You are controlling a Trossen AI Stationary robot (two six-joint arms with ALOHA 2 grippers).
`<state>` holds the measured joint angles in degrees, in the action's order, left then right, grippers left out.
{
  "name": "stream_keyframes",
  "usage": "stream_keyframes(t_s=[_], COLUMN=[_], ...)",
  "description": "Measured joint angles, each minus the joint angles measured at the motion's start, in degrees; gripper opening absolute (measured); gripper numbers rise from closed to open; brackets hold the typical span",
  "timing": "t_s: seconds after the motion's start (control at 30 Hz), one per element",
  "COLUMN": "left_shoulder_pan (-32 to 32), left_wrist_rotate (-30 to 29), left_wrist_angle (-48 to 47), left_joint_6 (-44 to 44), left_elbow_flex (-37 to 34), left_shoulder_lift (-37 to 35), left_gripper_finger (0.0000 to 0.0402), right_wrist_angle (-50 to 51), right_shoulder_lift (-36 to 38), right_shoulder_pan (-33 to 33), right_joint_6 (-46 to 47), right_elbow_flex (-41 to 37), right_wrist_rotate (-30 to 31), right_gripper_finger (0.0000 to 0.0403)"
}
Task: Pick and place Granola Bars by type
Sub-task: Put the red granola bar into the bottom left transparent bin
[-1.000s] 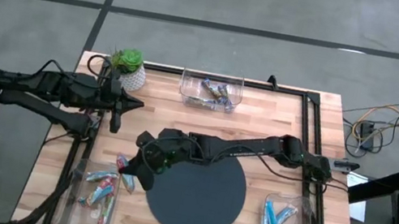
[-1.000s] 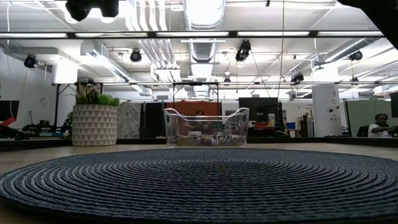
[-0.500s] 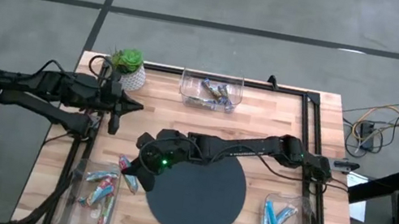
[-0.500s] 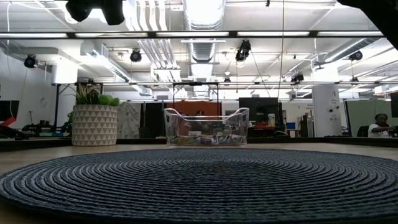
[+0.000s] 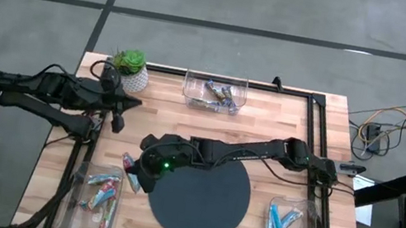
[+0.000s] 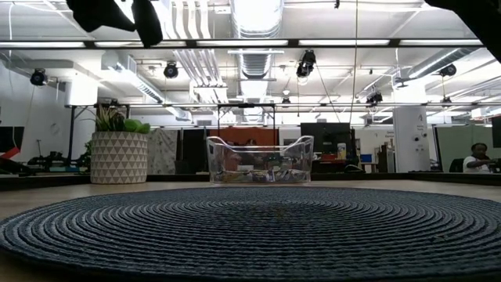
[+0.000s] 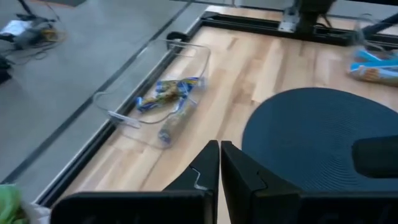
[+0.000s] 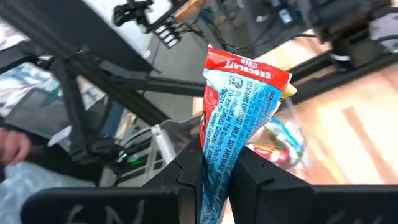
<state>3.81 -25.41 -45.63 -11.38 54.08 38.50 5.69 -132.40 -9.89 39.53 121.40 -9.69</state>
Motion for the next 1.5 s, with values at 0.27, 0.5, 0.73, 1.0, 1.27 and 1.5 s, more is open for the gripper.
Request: stream_keyframes(t_s=[0.27, 0.5, 0.73, 1.0, 1.27, 1.5], left_shoulder_pan=[0.0, 0.0, 0.0, 0.0, 0.0, 0.0], left_wrist_rotate=[-1.9, 3.2, 10.6, 7.3, 9.1, 10.3], left_wrist_angle=[0.0, 0.2, 0.8, 3.2, 12.5, 16.5], left_joint_6=[0.7, -0.6, -4.9, -3.9, -5.7, -6.5], left_elbow_flex=[0.0, 0.0, 0.8, 8.3, 13.5, 14.5], left_shoulder_lift=[0.0, 0.0, 0.0, 0.5, 2.3, 6.5], left_gripper_finger=[0.0, 0.0, 0.0, 0.0, 0.0048, 0.0138], right_wrist_angle=[-0.4, -0.5, 7.2, 20.8, 28.9, 28.9], right_shoulder_lift=[0.0, -0.1, 0.3, 6.9, 13.7, 15.0], right_shoulder_pan=[0.0, -0.3, -0.9, -1.0, 0.1, 1.3], right_joint_6=[0.4, -0.6, -5.7, -16.1, -23.3, -26.0], right_elbow_flex=[-1.5, 1.3, 9.5, 12.2, 12.2, 12.1], right_wrist_rotate=[2.4, 0.7, 0.6, 6.5, 20.2, 20.4], right_gripper_finger=[0.0043, 0.0043, 0.0043, 0.0043, 0.0043, 0.0043])
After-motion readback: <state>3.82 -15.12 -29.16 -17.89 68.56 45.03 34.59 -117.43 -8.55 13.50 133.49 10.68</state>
